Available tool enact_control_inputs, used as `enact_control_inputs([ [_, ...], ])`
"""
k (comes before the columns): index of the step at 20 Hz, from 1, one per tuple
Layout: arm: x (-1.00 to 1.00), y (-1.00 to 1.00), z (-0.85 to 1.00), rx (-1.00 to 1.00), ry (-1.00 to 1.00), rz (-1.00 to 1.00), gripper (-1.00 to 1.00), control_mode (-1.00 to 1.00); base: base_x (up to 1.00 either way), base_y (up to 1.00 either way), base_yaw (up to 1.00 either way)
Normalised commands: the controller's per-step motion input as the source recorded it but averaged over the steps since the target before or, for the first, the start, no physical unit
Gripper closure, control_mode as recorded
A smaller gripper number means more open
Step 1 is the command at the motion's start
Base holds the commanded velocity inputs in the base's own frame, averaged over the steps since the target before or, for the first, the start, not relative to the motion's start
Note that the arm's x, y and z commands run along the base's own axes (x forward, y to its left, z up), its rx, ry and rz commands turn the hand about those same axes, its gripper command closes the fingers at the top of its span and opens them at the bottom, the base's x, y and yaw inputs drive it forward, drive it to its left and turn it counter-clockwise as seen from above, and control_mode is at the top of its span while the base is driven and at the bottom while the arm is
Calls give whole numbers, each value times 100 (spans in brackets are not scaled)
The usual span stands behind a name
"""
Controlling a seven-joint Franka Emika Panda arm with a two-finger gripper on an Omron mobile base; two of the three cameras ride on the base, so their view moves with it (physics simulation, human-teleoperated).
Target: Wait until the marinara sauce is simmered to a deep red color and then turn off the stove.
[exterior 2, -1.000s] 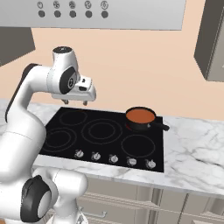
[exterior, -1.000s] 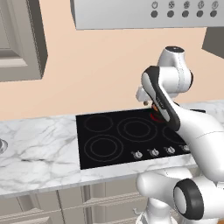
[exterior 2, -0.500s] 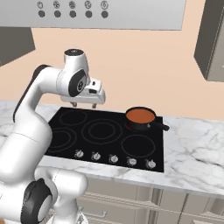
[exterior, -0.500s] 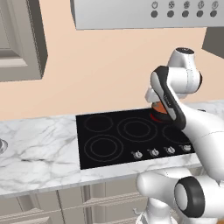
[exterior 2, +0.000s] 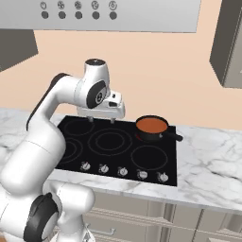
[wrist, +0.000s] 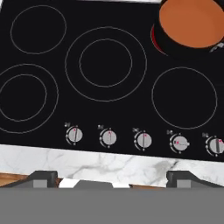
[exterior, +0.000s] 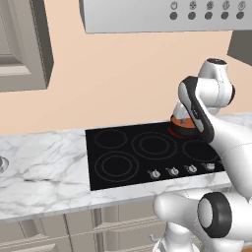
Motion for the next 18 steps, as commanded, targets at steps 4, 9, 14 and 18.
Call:
enact_control_inputs([
  [4,0,-30,-28,0,5,0,-100,-100,0,0,0],
  [9,0,-32,-23,0,6,0,-100,-100,0,0,0],
  [14,0,-23,-24,2,7,0,-100,-100,0,0,0],
  [18,-1,-24,-25,2,6,0,-100,-100,0,0,0],
])
